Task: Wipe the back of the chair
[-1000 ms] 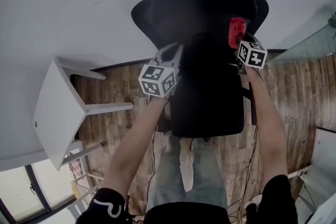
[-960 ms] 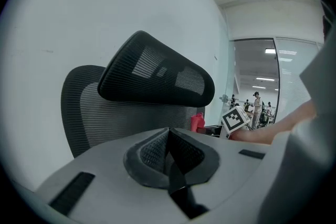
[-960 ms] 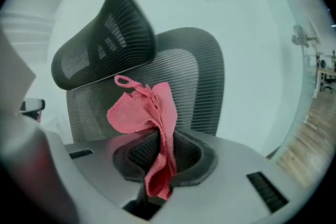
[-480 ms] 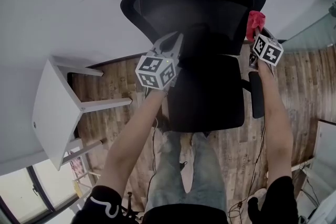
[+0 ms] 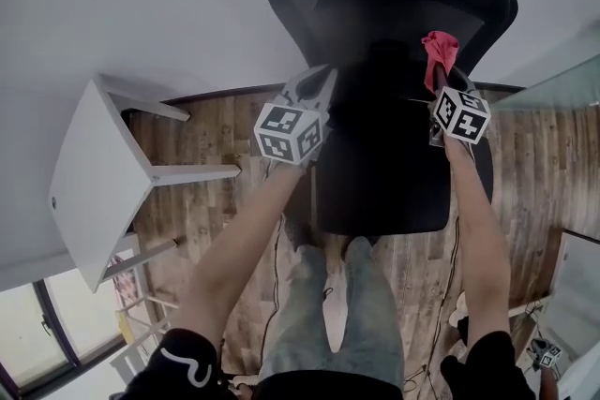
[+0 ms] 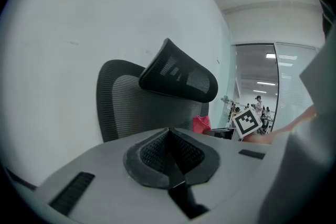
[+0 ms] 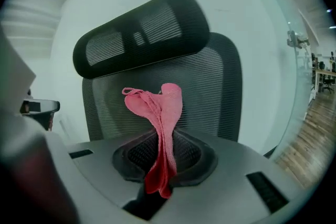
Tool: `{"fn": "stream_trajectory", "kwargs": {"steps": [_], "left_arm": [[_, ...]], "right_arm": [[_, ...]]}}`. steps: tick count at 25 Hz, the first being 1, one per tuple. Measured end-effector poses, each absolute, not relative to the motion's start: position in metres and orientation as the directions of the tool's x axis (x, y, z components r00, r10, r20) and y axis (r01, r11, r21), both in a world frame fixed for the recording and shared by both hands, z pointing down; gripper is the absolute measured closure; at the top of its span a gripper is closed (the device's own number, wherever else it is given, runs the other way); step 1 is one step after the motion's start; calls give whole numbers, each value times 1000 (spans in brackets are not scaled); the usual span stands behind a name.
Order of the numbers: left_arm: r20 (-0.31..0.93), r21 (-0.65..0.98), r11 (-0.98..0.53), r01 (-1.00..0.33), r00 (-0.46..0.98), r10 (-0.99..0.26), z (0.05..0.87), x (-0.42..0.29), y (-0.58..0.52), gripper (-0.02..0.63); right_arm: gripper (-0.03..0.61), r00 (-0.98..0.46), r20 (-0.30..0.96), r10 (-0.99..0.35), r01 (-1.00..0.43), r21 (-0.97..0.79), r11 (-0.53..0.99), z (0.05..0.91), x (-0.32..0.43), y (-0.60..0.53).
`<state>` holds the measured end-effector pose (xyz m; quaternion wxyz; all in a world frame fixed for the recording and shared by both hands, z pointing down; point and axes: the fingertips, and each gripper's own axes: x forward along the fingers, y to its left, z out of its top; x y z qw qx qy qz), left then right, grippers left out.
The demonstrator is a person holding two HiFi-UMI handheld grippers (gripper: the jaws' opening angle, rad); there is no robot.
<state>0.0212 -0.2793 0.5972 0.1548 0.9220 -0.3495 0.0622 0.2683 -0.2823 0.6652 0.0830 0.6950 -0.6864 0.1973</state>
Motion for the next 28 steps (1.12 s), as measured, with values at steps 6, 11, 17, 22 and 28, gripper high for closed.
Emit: {"fn": "stream_trajectory", "kwargs": {"steps": [6, 11, 17, 22, 28], "left_arm": [[244, 269, -664, -697, 716, -654, 613, -50, -289, 589], [256, 285, -649, -705, 708, -658, 620, -94, -291, 589], [260, 298, -651, -699, 715, -649, 628, -123, -292, 591], [269, 307, -651, -695, 719, -641, 634, -145, -297, 589], [278, 311, -648, -696, 718, -638, 641, -158, -306, 590]], "right_arm": [[505, -145, 392, -908, -980, -182, 78, 668, 157, -302], [505, -247, 400, -883, -964, -198, 180, 668, 76, -314], [505, -310, 437, -844, -950, -166, 263, 684, 11, -320], [505, -329, 451, -829, -944, -161, 287, 689, -20, -326], [505, -296, 479, -826, -955, -140, 262, 703, -25, -340]]}}
